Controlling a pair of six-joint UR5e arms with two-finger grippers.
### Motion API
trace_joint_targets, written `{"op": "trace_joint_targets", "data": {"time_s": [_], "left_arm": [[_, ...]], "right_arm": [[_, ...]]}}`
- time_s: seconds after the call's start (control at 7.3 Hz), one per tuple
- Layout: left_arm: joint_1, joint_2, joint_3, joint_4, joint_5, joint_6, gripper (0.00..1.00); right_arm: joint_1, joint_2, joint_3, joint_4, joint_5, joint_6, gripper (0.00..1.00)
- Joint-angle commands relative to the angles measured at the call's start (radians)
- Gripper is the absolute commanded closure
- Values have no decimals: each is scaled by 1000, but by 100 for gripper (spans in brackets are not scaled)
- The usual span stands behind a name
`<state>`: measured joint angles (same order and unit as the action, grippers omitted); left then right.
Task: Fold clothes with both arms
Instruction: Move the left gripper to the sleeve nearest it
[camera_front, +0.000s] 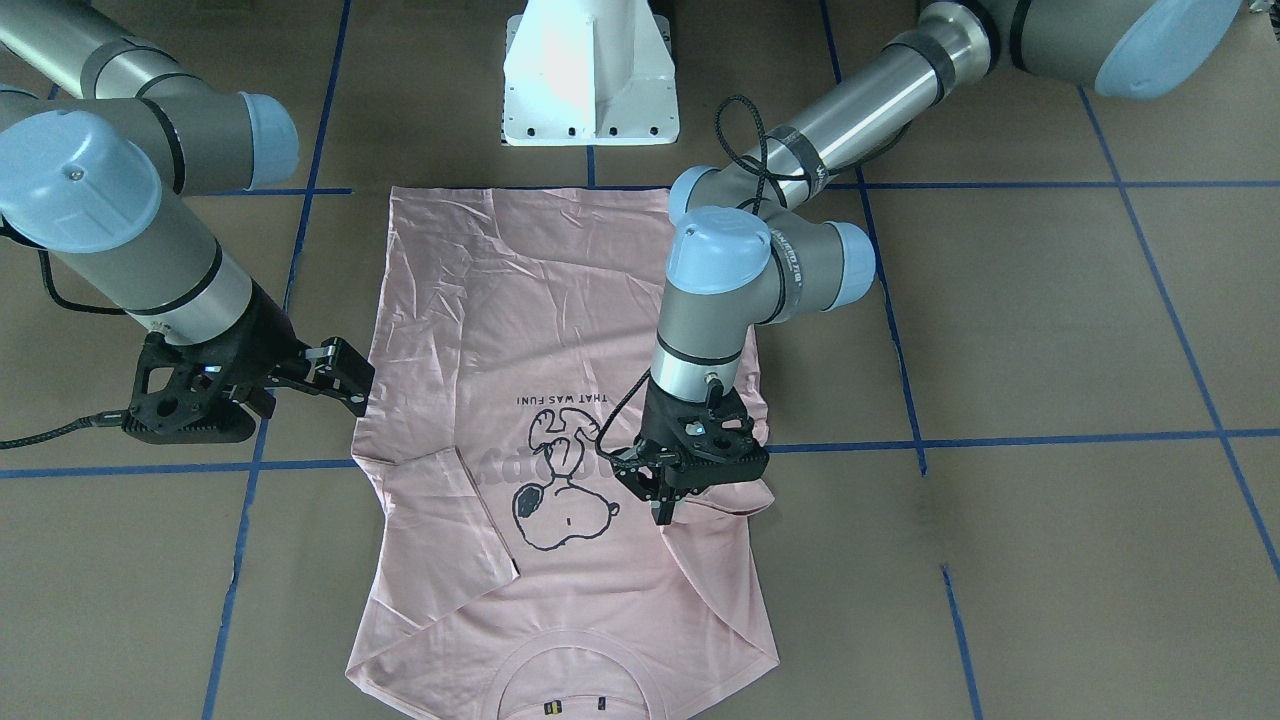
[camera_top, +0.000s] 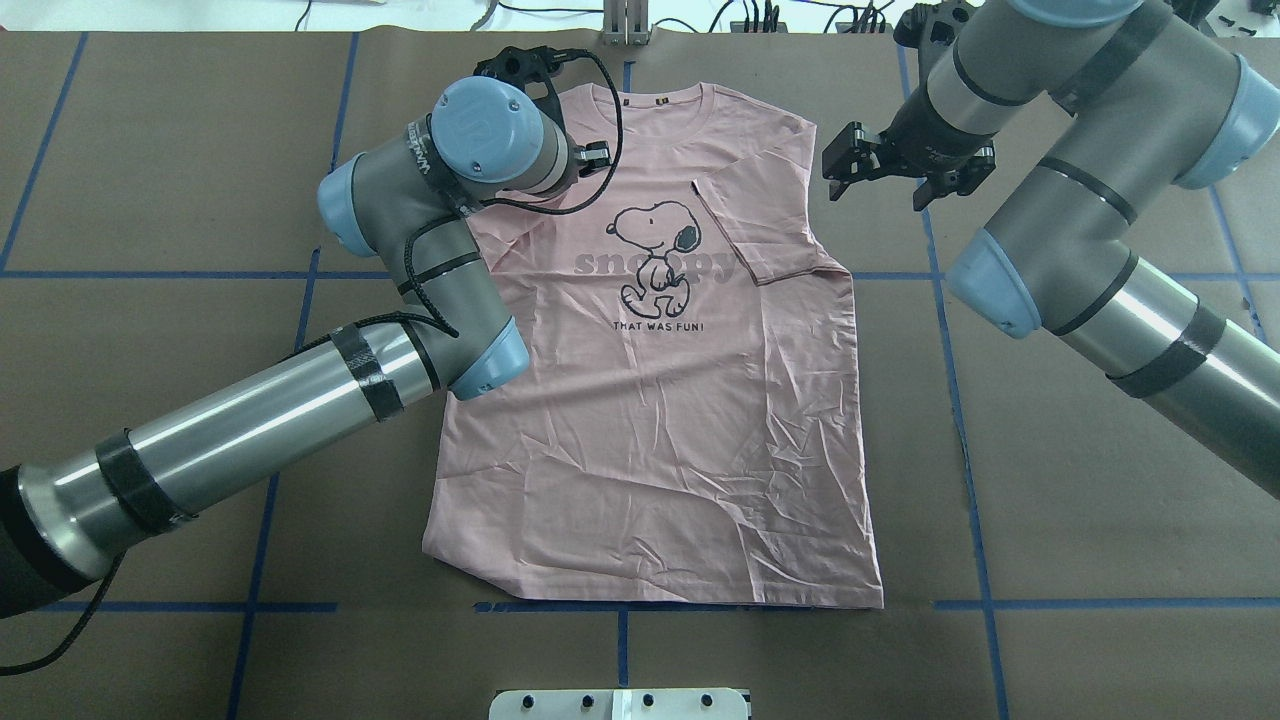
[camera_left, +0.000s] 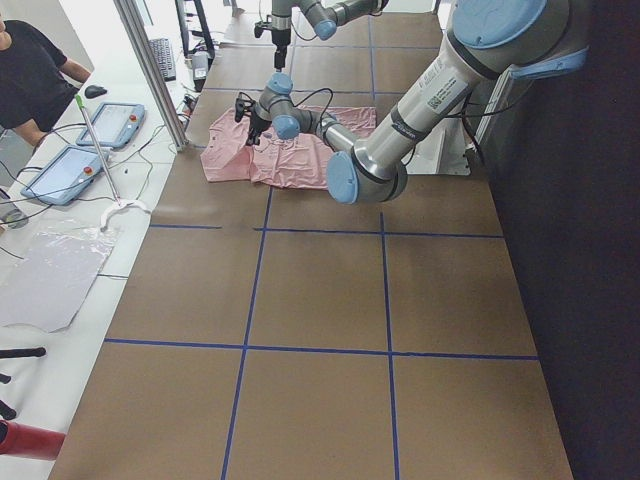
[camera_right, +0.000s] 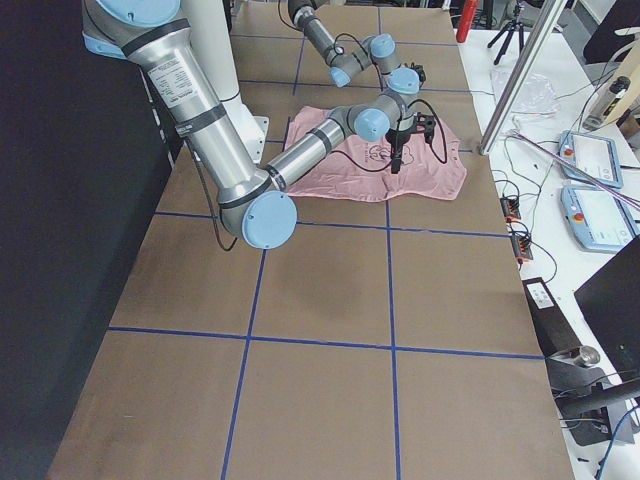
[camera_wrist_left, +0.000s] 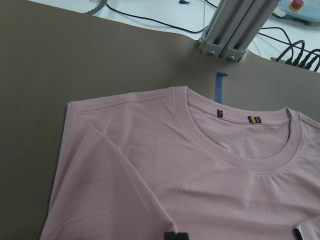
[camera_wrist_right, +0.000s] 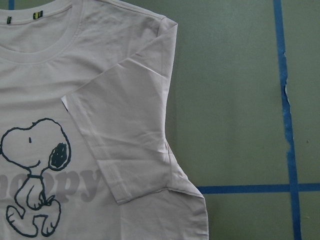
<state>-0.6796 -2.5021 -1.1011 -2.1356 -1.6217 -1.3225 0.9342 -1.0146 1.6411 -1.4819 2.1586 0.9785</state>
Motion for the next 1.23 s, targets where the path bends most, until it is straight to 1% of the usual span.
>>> {"op": "trace_joint_targets", "data": {"time_s": [0.0,0.14,0.27,0.55,0.69,0.82,1.1], "left_arm": [[8,-4,6,-9,0,-4,0],[6,2,1,-97,0,-9,0],[5,15,1,-124,0,-1,0],[-3,87,-5,-119,2,11,0],[-15,156,-61,-116,2,23,0],[-21,192,-98,-113,-1,23,0],[-20,200,-97,-110,-1,17,0]], "right_arm": [[-2,-1,0,0,-2,2,0],[-3,-1,0,0,-2,2,0],[-3,-1,-1,0,-2,2,0],[-5,1,-1,0,-2,3,0],[-6,2,-1,0,-2,8,0],[-6,2,-1,0,-2,6,0],[-8,2,-1,0,-3,6,0]]}}
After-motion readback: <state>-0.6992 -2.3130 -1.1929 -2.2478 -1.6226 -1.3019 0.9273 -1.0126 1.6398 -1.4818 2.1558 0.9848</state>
